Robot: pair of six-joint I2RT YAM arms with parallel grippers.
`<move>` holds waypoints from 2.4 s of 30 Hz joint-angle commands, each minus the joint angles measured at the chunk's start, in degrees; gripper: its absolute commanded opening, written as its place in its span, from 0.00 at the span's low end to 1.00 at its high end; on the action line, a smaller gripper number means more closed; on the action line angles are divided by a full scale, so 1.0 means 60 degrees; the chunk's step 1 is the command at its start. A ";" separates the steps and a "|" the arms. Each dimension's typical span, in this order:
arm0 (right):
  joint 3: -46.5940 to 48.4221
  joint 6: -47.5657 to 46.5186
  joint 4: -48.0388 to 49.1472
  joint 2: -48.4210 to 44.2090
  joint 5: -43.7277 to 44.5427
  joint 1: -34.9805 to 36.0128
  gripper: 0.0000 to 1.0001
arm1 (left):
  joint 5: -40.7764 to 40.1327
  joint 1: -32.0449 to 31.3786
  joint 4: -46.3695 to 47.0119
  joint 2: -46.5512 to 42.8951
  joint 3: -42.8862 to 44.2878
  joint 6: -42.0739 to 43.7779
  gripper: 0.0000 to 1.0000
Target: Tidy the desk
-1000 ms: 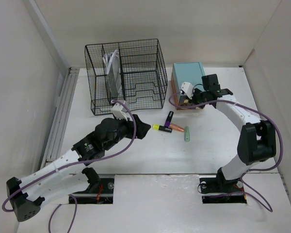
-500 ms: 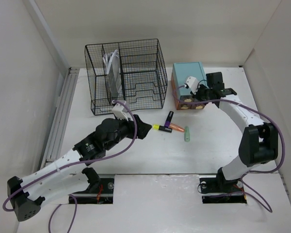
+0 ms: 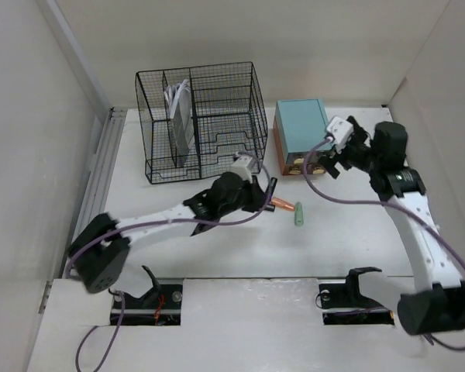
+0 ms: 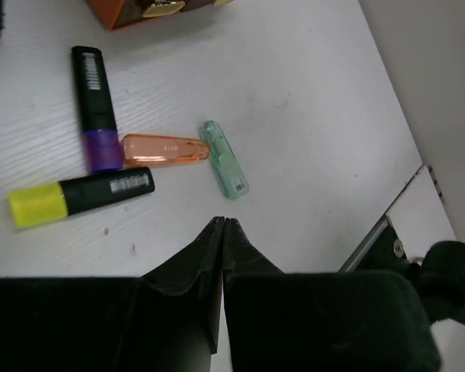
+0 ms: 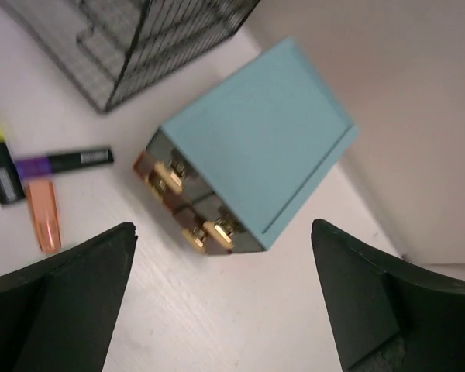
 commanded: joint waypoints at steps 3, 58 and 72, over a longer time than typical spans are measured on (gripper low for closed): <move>0.0367 0.3060 0.1021 -0.1438 -0.1292 -0.0707 0.99 | 0.0170 -0.0301 0.1524 0.2809 0.2564 -0.0687 0.00; -0.1212 0.7589 0.2542 -0.3328 -0.2553 -0.2202 0.00 | -0.3318 0.0139 0.2827 0.8442 0.5780 -0.5096 0.53; -0.1300 0.7501 0.2542 -0.3504 -0.2845 -0.2202 0.00 | -0.3611 0.0139 0.3968 0.8823 0.5693 -0.5990 0.48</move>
